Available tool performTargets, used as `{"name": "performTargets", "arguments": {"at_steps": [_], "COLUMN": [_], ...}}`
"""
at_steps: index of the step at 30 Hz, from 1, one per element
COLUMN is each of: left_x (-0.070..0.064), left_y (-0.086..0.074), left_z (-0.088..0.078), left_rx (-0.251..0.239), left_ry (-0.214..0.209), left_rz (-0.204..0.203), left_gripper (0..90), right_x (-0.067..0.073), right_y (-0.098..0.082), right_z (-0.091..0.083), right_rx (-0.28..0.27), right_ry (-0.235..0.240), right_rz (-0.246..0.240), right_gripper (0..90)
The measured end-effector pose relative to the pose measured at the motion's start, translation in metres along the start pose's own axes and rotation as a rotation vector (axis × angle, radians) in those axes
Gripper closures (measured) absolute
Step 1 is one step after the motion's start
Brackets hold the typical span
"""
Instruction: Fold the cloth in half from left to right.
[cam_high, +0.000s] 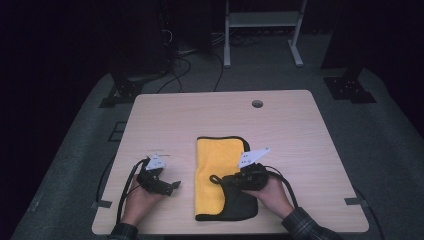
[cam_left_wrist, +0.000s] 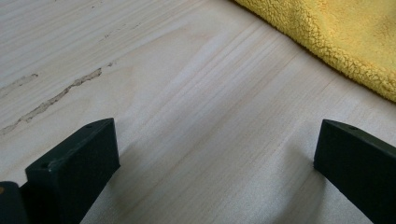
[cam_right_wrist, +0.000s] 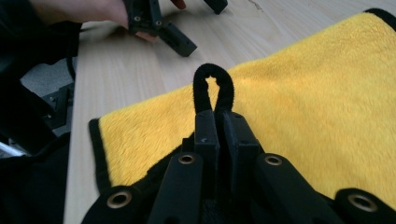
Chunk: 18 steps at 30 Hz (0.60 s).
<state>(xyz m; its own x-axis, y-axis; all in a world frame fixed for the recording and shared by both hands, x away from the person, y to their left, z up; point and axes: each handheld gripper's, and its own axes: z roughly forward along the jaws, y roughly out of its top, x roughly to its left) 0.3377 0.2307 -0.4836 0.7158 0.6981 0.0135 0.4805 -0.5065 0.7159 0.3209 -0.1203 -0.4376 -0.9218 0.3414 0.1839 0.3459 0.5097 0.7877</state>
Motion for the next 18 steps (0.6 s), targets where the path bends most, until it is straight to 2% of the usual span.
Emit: {"name": "performTargets", "arguments": {"at_steps": [10,18], "left_x": [0.000,0.000], "left_y": [0.000,0.000], "left_z": [0.000,0.000], "left_rx": [0.003,0.002], "left_ry": [-0.001,0.000], "left_rz": [0.000,0.000], "left_gripper": [0.0,0.0], "right_x": [0.006,0.014], "right_y": [-0.028,-0.051], "right_z": [-0.030,-0.039], "right_rx": [0.028,0.076], "right_ry": [-0.005,0.008], "right_rz": [0.040,0.052], "right_gripper": [83.8,83.1]}}
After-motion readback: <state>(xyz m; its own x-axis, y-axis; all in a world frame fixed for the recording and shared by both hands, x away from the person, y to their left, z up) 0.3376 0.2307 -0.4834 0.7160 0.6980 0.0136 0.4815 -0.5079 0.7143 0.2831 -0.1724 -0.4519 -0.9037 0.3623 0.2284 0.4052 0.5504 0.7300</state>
